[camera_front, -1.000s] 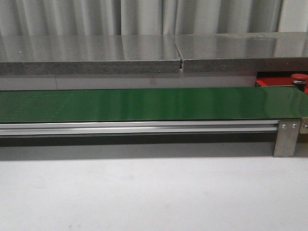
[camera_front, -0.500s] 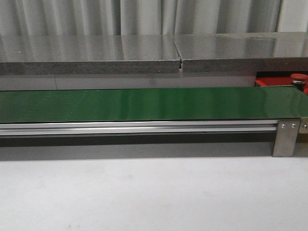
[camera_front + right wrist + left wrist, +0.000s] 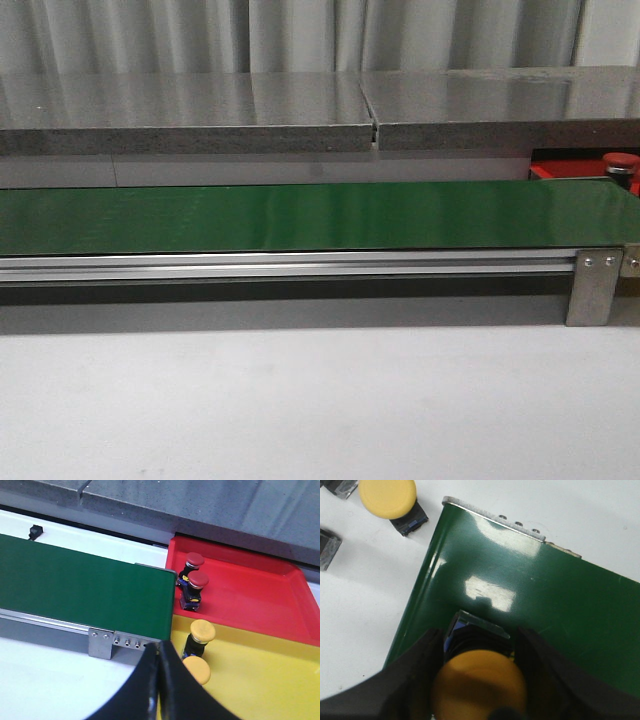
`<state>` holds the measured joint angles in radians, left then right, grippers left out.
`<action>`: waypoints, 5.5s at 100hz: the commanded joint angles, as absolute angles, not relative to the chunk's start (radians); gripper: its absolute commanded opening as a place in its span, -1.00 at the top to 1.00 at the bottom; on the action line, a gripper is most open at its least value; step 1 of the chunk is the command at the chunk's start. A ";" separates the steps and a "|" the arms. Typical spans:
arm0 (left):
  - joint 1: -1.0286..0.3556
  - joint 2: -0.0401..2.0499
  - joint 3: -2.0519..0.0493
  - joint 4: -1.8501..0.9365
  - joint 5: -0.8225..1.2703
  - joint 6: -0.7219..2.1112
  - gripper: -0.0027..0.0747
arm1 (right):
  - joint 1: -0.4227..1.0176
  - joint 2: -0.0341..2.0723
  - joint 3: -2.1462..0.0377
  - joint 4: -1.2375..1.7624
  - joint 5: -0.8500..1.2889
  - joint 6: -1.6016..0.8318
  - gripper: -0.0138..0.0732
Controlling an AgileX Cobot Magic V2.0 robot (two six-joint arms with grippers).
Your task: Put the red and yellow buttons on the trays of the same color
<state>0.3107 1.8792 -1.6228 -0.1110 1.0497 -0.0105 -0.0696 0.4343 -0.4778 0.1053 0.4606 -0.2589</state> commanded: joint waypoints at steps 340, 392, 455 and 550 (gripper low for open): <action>0.575 2.040 -1.871 -0.166 0.916 0.068 0.53 | -0.071 0.439 -0.507 0.110 0.395 -0.270 0.84; 0.423 1.760 -1.651 -0.177 0.916 0.091 0.53 | -0.071 0.439 -0.507 0.110 0.400 -0.270 0.84; 0.346 1.796 -1.572 -0.215 0.915 0.091 -0.09 | -0.071 0.439 -0.507 0.110 0.399 -0.270 0.84; 0.007 1.378 -1.362 -0.215 0.712 0.227 0.98 | -0.071 0.439 -0.507 0.110 0.398 -0.270 0.84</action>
<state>0.0438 1.4724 -1.3950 -0.1945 0.7975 0.2251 -0.0696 0.4343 -0.4778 0.1053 0.4711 -0.2589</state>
